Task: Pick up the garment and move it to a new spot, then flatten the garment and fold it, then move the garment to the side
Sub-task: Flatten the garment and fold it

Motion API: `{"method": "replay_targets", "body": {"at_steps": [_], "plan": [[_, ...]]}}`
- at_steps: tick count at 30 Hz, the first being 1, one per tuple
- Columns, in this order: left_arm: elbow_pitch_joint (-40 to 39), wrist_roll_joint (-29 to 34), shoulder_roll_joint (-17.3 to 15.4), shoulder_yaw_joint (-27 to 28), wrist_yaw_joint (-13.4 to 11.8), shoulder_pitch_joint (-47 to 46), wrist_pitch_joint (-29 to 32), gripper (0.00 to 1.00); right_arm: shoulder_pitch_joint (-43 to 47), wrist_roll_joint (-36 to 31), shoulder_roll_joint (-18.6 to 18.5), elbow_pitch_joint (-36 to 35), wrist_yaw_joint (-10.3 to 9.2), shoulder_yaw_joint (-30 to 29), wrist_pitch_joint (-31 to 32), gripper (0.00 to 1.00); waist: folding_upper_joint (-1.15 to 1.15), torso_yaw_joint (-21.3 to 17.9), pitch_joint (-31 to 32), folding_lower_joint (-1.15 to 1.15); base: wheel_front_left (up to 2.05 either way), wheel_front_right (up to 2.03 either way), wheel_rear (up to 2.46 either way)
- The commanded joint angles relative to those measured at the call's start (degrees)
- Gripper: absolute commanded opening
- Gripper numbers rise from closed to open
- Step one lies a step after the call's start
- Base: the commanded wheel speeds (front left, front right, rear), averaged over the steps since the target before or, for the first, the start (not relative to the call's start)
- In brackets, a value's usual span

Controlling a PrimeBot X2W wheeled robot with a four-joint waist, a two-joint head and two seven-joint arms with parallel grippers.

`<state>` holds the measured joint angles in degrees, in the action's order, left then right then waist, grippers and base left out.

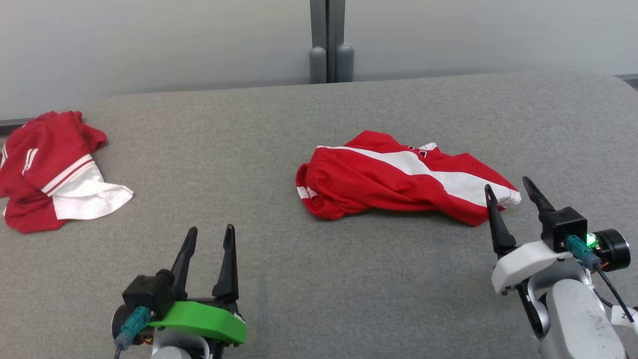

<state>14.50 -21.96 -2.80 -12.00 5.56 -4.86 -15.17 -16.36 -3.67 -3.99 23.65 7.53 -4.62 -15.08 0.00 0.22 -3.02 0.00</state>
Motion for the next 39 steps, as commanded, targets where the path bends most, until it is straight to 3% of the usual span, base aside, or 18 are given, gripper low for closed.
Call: {"method": "replay_targets", "body": {"at_steps": [1, 15, 33, 39], "plan": [[-0.2, -0.1, -0.2, 0.2, 0.1, 0.6, 0.0, 1.0, 1.2, 0.7, 0.2, -0.7, -0.08, 0.5, -0.1, 1.0, 0.0, 0.0, 0.4, 0.0, 0.0, 0.0, 0.0], [0.4, -0.7, -0.2, 1.0, -0.5, 2.6, 0.0, 1.0, 6.6, 7.3, 1.0, -2.8, -0.08, 2.3, -0.1, 1.0, 0.0, 0.3, 2.0, 0.0, 0.0, 0.0, 0.0], [0.7, -0.7, -0.2, 0.9, -0.6, 1.5, 0.0, 1.0, 5.3, 7.0, 1.0, -3.1, -0.08, 3.0, -0.1, 1.0, 0.0, 1.0, 0.7, 0.0, 0.0, 0.0, 0.0], [4.0, 0.9, -0.2, -2.6, 0.3, -3.0, 0.0, 1.0, 4.0, 6.9, 1.0, -3.7, -0.08, 3.4, -0.1, 1.0, 0.0, 0.2, -1.1, 0.0, 0.0, 0.0, 0.0]]}}
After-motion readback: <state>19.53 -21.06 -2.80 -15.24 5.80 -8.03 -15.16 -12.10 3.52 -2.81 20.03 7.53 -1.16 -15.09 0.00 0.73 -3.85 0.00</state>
